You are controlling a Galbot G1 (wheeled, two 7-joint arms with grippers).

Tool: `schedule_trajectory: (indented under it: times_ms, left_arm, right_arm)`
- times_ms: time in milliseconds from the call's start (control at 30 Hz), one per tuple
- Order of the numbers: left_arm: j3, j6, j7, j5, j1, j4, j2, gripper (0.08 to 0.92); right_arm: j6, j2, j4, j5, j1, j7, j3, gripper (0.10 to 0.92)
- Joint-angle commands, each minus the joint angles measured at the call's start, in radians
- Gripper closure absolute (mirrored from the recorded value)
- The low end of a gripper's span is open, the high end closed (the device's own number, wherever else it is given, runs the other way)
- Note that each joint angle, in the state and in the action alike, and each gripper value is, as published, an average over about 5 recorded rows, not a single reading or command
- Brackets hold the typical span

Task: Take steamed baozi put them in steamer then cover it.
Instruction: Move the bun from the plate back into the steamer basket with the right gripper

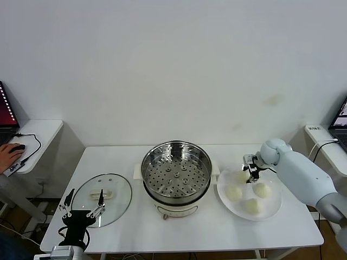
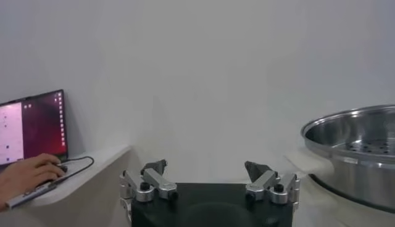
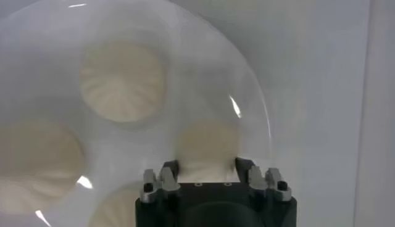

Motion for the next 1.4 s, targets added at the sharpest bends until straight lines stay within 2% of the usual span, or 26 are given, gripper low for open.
schedule_trajectory:
  times_ms: [33,233,467,633,833,1167,1400]
  left_arm:
    - [0.001,0.0,0.0,0.001,0.0,-0.001,0.001,0.177]
    - [0.002,0.0,0.002,-0.002,0.0,-0.001,0.008,0.177]
    - [0.008,0.001,0.004,-0.007,-0.003,-0.006,0.015,0.177]
    - [0.014,0.002,0.005,-0.011,-0.005,-0.011,0.023,0.177]
    - [0.015,0.002,0.006,-0.023,-0.009,-0.015,0.029,0.177]
    - [-0.015,0.001,0.011,-0.039,-0.012,-0.01,0.036,0.177]
    - [-0.023,0.001,0.011,-0.037,-0.009,-0.015,0.028,0.177]
  right_arm:
    - [0.002,0.0,0.006,0.003,0.004,-0.004,0.001,0.515]
    - [-0.022,-0.088,0.135,0.11,0.088,-0.041,-0.071,0.508]
    - [-0.073,-0.214,0.313,0.304,0.345,-0.073,-0.254,0.508]
    - [-0.109,-0.227,0.411,0.454,0.573,-0.08,-0.405,0.508]
    - [-0.118,-0.135,0.474,0.559,0.746,-0.05,-0.542,0.508]
    - [-0.025,0.121,0.464,0.637,0.752,0.049,-0.611,0.508]
    - [0.137,0.265,0.375,0.544,0.661,0.075,-0.667,0.508]
